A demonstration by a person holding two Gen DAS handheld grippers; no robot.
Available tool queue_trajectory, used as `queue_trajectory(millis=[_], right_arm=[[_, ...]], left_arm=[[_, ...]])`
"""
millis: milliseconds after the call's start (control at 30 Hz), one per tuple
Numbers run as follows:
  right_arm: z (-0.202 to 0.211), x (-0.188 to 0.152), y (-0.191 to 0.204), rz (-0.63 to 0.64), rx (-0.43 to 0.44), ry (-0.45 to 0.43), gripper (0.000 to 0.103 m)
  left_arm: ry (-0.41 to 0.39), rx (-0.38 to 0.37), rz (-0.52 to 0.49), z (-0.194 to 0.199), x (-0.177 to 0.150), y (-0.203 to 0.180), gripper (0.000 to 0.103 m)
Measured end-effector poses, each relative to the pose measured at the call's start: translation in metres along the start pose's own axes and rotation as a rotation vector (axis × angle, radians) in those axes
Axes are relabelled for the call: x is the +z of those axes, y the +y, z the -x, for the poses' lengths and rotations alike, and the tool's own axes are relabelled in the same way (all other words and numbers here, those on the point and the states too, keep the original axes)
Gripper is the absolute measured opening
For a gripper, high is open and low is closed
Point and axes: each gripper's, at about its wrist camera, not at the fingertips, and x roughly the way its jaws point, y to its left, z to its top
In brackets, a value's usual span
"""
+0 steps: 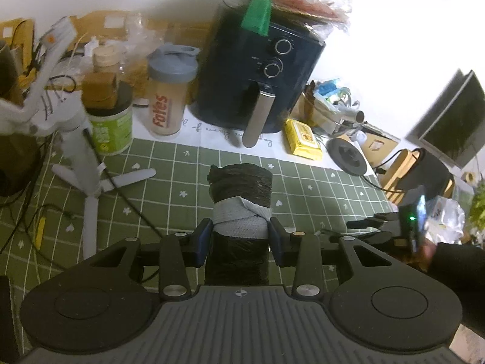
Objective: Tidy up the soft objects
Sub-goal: 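Carry the roll with the left gripper while the right grasps the black cord lanyard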
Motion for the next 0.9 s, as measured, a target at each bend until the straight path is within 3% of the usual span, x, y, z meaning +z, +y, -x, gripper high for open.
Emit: queue_trajectory(millis=[233,400,667,900], right_arm=[[-0.017,0.005,0.008,0.066,0.039,0.019,0.036],[-0.017,0.006,0.002,-0.006,0.029,0.042,0.004],[-0.007,-0.008,0.005,-0.048,0.023,0.093,0.005],[-0.010,-0.005,0.004,-0.022,0.018,0.069,0.009]], left_arm=[[-0.007,0.010,0.031,0.013,-0.010,0.006,0.039],[-0.015,0.019,0.050,0.017,-0.010,0.008,0.039],[-0.029,0.013,0.058,0.022,-0.011,0.004,0.039],[-0.032,0.005,0.066,0.027,-0.015,-0.002,0.039]])
